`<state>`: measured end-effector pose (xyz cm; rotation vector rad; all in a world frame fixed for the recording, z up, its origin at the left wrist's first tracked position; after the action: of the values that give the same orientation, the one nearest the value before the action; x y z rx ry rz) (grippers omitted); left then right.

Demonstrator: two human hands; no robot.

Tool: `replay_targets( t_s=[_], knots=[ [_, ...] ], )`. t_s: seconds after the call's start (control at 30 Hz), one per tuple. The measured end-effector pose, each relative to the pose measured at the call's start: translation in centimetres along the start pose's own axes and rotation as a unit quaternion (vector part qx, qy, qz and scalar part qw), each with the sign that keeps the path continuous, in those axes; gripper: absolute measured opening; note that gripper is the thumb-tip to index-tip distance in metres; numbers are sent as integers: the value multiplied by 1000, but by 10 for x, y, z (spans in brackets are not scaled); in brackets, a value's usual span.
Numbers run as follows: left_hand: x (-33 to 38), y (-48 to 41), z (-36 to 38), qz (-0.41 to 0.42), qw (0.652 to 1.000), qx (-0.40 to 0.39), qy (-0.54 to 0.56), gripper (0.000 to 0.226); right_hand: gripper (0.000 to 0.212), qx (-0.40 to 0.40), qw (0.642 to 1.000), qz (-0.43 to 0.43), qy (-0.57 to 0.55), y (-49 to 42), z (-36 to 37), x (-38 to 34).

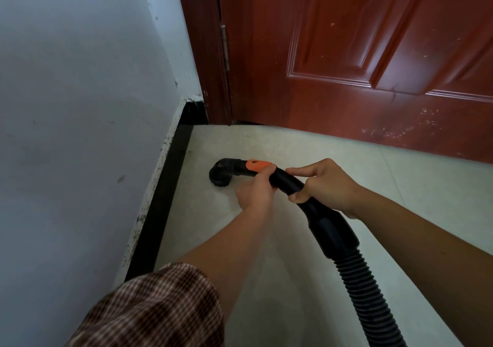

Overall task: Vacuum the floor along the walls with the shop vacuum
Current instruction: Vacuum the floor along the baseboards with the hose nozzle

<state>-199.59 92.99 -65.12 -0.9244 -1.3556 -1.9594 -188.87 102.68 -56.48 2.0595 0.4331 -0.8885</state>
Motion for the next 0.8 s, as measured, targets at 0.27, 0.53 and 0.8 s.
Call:
replay_targets(
  t_s=[0.27, 0.53, 0.8],
  knots=[
    [-9, 14, 5, -12, 1000, -2, -7, 17, 55, -7, 1000, 10, -2, 9, -10, 9],
    [-13, 26, 21, -24, 999, -21, 5, 15, 56, 19, 1000, 5, 4, 17, -23, 14],
    [-24, 38, 42, -45, 997, -58, -1, 19, 56, 43, 999, 13, -6, 28, -42, 28]
  ],
)
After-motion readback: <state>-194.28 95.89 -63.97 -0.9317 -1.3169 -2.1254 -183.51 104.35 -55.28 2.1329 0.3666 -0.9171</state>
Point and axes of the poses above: each hand's wrist, its own y-axis away from the middle knuckle, its own z-axis out of the palm, x = y × z, the point moved 8 cm from there along -y, towards the middle knuckle, and after that the axes turned 7 degrees about z, right-handed, at the moved point
